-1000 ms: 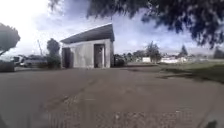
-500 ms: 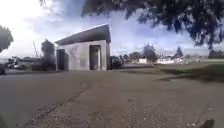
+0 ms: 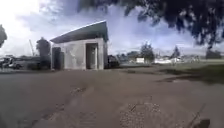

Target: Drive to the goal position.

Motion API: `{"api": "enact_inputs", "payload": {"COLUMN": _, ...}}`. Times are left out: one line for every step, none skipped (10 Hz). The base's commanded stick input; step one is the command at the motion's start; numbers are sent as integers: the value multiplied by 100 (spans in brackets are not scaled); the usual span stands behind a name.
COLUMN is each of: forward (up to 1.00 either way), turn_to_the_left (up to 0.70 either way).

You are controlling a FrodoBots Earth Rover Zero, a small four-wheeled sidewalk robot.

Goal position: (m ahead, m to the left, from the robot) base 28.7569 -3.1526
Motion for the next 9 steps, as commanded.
{"api": "enact_inputs", "payload": {"forward": 70, "turn_to_the_left": -17}}
{"api": "enact_inputs", "payload": {"forward": 70, "turn_to_the_left": -18}}
{"api": "enact_inputs", "payload": {"forward": 70, "turn_to_the_left": -18}}
{"api": "enact_inputs", "payload": {"forward": 70, "turn_to_the_left": -17}}
{"api": "enact_inputs", "payload": {"forward": 70, "turn_to_the_left": -17}}
{"api": "enact_inputs", "payload": {"forward": 70, "turn_to_the_left": -17}}
{"api": "enact_inputs", "payload": {"forward": 70, "turn_to_the_left": -18}}
{"api": "enact_inputs", "payload": {"forward": 70, "turn_to_the_left": -17}}
{"api": "enact_inputs", "payload": {"forward": 70, "turn_to_the_left": -17}}
